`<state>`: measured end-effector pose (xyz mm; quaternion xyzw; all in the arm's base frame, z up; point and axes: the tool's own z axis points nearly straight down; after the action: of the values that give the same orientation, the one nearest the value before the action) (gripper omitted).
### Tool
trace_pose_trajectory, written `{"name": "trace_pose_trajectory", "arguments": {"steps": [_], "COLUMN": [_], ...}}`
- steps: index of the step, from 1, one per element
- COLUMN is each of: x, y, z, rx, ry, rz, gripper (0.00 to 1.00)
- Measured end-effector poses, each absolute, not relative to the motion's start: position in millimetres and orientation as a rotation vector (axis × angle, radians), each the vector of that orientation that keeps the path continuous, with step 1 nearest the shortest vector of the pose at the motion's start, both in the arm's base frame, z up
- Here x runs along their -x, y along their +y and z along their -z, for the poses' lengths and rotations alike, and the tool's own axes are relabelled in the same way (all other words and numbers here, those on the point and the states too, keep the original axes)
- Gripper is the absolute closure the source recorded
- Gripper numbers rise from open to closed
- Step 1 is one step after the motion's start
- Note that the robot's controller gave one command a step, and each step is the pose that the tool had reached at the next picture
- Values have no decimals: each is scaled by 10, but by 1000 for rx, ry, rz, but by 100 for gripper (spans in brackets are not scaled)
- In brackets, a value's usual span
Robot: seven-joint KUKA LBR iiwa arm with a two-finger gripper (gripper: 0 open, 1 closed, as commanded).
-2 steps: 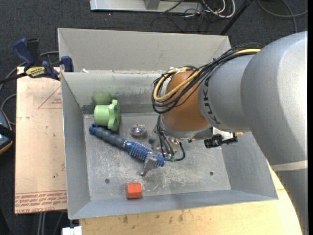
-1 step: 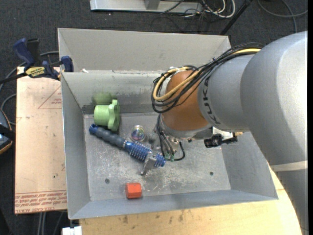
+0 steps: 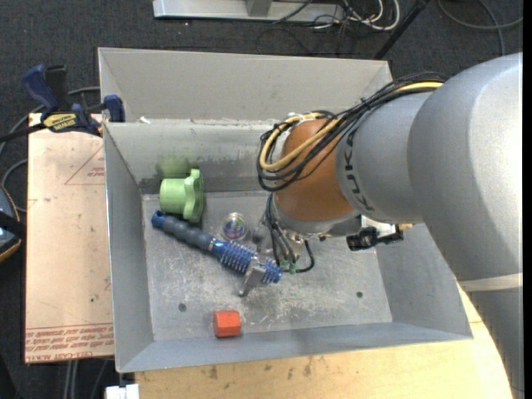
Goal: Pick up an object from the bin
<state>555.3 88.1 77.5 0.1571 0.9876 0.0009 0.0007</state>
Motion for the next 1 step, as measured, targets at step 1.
{"name": "trace_pose_trajectory", "arguments": {"steps": [1], "x": [-5570], "y": [891], "z": [-800], "rx": [-492], "ry": [3097], "rz": [-7], "gripper": [100]}}
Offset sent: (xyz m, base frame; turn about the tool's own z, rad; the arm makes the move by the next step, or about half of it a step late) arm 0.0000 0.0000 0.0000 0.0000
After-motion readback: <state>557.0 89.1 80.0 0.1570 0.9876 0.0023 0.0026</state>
